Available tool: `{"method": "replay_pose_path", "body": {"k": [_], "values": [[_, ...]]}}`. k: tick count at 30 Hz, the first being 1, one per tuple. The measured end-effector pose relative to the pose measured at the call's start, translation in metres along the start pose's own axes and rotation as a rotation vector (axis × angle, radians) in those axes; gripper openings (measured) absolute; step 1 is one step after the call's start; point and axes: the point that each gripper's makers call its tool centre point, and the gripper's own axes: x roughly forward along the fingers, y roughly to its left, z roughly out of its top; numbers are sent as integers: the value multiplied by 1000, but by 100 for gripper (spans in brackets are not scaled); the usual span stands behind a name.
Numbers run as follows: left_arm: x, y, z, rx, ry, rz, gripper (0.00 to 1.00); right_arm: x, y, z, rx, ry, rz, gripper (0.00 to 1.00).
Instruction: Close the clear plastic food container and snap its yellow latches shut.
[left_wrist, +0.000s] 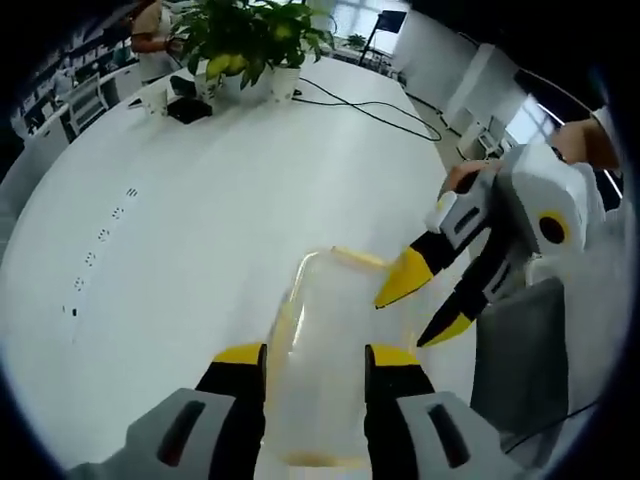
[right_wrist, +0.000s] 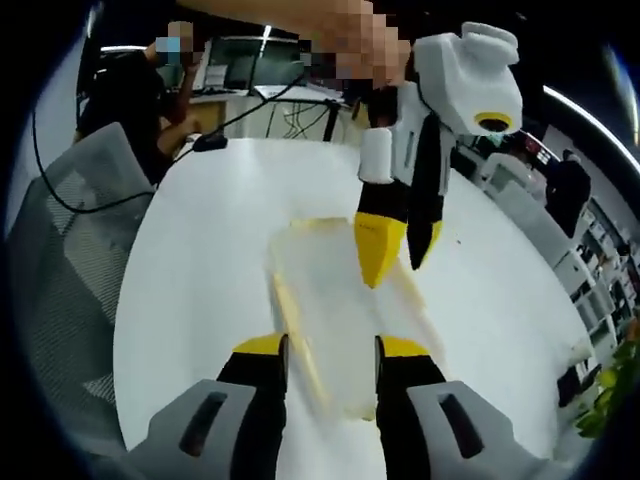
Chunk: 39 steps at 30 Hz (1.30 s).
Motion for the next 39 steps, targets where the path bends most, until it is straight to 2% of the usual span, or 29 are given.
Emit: {"method": "replay_pose_path", "body": {"k": [8,11,17,23,24,27,30,34,35,36,39], "values": [[-10,-13,-13,-32,-50,28,34,-15,-11,-11,85,11,-26,33],[-15,-17,-20,-45,-82,42,34,-21,-14,-16,150,10,-33,34],[-22,-25,-33,-77,-135,76,35,-30,-21,-21,196,10,-58,34],[-30,-27,-44,-163,-246,139,36,-38,-26,-29,255,3,-83,34],[-31,-27,-47,-172,-252,144,37,-39,-26,-30,259,4,-84,34],[-32,-33,-52,-253,-320,143,38,-40,-24,-32,287,-12,-80,36],[-33,-33,-61,-260,-333,166,38,-41,-22,-35,320,-20,-81,38],[-39,-31,-70,-304,-419,227,38,-40,-16,-39,340,-36,-73,40],[-40,-31,-71,-302,-423,235,39,-40,-14,-38,344,-45,-70,41],[-42,-29,-74,-289,-449,265,40,-39,-12,-38,350,-55,-64,42],[-45,-31,-79,-296,-514,302,42,-37,-9,-39,360,-63,-57,43]]}}
